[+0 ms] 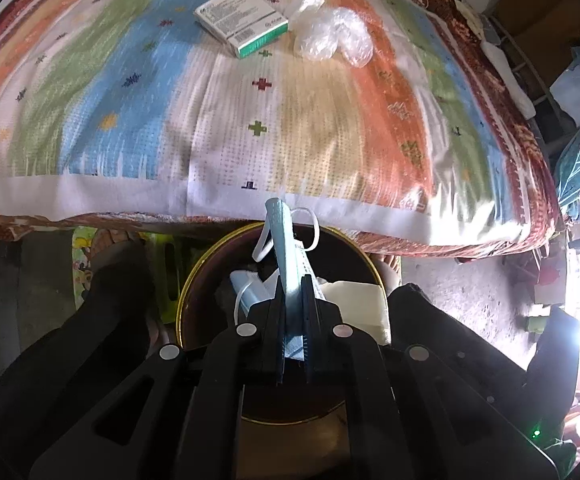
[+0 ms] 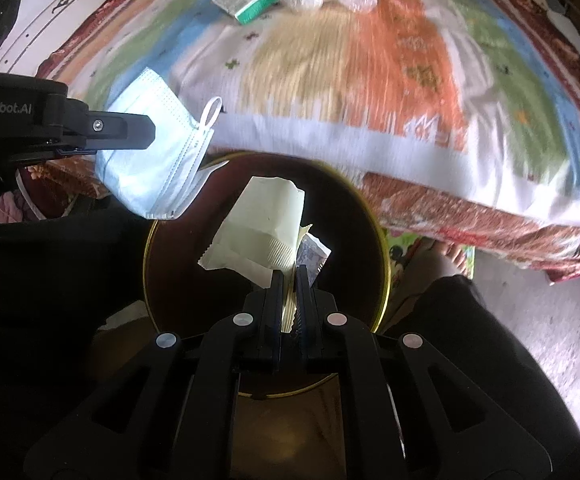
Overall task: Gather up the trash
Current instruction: 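Carry the mask with left gripper while right gripper carries paper sheet over bin, then open left gripper over the bin while right gripper releases the paper sheet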
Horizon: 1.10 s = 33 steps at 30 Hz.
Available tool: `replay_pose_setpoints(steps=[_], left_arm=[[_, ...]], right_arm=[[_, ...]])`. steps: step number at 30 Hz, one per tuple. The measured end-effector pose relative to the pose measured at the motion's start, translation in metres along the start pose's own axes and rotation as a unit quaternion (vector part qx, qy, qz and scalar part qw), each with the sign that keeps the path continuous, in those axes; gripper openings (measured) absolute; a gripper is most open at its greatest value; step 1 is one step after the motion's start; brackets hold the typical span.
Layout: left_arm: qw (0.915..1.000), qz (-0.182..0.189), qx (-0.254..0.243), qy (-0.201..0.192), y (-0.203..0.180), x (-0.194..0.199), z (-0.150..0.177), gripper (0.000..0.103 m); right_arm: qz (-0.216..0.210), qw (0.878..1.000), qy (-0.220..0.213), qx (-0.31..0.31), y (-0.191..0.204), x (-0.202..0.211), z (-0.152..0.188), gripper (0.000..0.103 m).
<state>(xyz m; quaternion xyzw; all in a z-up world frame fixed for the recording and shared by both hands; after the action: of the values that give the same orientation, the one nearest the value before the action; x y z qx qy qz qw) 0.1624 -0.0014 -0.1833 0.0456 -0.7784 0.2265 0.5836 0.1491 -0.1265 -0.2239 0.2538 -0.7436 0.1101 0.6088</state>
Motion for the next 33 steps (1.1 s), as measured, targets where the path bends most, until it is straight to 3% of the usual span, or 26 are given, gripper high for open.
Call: replay_pose_setpoints(steps=[12,15,19,25,30,33], left_arm=[[0.9994,-0.004,0.021,0.029,0.007,-0.021,0.001,0.006],[0.9991,-0.001,0.022,0.037,0.005,-0.025,0.002,0.008],[0.9989,0.003,0.022,0.041,0.005,-0.027,0.000,0.022],[0.9991,0.006,0.033,0.025,0.008,-0.020,-0.007,0.032],[0.9987,0.011,0.048,0.009,0.013,-0.012,-0.016,0.035],[0.9987,0.009,0.049,-0.009,0.014,-0.006,-0.025,0.044]], right_arm=[[-0.007,0.999,0.041,-0.035,-0.007,-0.025,0.006,0.006],[-0.006,0.998,0.047,-0.039,-0.008,-0.030,0.006,0.014],[-0.014,0.997,0.051,-0.048,-0.007,-0.034,0.005,0.021],[-0.018,0.998,0.039,-0.052,-0.009,-0.027,0.000,0.033],[-0.015,0.998,0.028,-0.053,-0.009,-0.024,-0.008,0.035],[-0.012,0.999,0.005,-0.046,-0.007,-0.017,-0.019,0.037]])
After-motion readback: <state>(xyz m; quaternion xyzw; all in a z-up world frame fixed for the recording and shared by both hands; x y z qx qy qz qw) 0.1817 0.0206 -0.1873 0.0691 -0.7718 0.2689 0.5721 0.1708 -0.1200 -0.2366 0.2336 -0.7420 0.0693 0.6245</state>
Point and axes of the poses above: each gripper's, at about its wrist camera, not at the fingertips, and x roughly against the way its jaws point, y to its left, z to its underside, the point moved 9 cm from there along -x, roughly the way its jaws point, and after that the axes turned 6 degrees about -x, right-handed, at the moved point
